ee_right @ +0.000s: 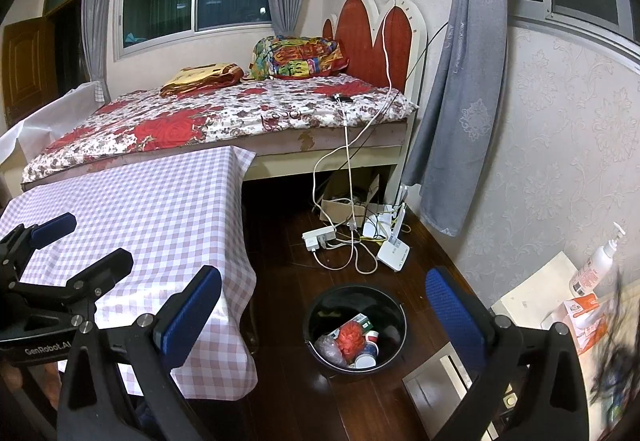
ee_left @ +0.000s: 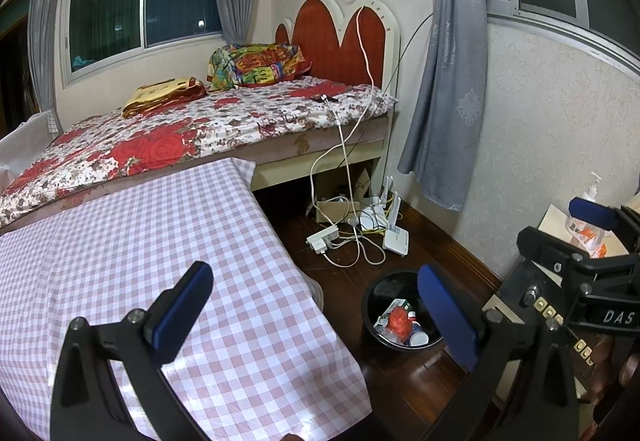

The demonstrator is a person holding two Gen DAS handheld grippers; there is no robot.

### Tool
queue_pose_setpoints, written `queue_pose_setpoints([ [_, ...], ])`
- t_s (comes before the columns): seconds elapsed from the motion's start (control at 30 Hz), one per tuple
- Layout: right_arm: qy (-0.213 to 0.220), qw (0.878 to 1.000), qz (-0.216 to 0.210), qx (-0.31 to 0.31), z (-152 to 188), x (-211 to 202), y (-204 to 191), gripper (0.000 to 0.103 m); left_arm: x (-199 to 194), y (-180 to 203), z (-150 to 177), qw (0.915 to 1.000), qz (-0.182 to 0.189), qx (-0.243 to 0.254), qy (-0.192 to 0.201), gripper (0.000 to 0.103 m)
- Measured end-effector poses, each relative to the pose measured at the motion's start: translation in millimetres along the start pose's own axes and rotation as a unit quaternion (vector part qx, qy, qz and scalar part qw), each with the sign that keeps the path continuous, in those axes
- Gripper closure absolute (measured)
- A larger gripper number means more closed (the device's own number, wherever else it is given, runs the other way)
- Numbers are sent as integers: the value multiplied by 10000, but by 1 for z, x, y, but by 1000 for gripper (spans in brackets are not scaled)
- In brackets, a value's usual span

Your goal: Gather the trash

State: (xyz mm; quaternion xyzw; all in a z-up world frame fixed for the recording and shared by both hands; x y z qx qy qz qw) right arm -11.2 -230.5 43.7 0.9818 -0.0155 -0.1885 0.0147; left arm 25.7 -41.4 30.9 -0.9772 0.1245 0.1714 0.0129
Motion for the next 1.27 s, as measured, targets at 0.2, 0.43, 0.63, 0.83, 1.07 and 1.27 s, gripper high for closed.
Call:
queue_pose_setpoints([
  [0.2,-8,10000,-4,1,1,0,2,0,1,0,2,10000,1,4,-9,0],
  [0.43,-15,10000,-2,-1,3,0,5,0,-1,0,4,10000,7,-3,-18,0],
  [0.63,-9,10000,-7,-10,2,0,4,0,-1,1,4,10000,15,5,-33,0],
  [0.83,-18,10000,-9,-12,4,0,7,0,-1,2,8,10000,19,90,-36,0],
  [1.07,-13,10000,-1,-15,5,1,10,0,4,4,8,9998,-46,179,-56,0],
  [1.27,-13,10000,-10,-21,4,1,10,0,6,3,9,9998,46,167,-130,0],
])
Point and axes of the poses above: each gripper's, at about its wrist camera, not at the fingertips, and x roughly the way its jaws point, y to its right, z to its underside, the point moved 4 cm from there along x, roughly the way its jaws point, and after that the axes turned 13 degrees about y, right-handed, at the moved point
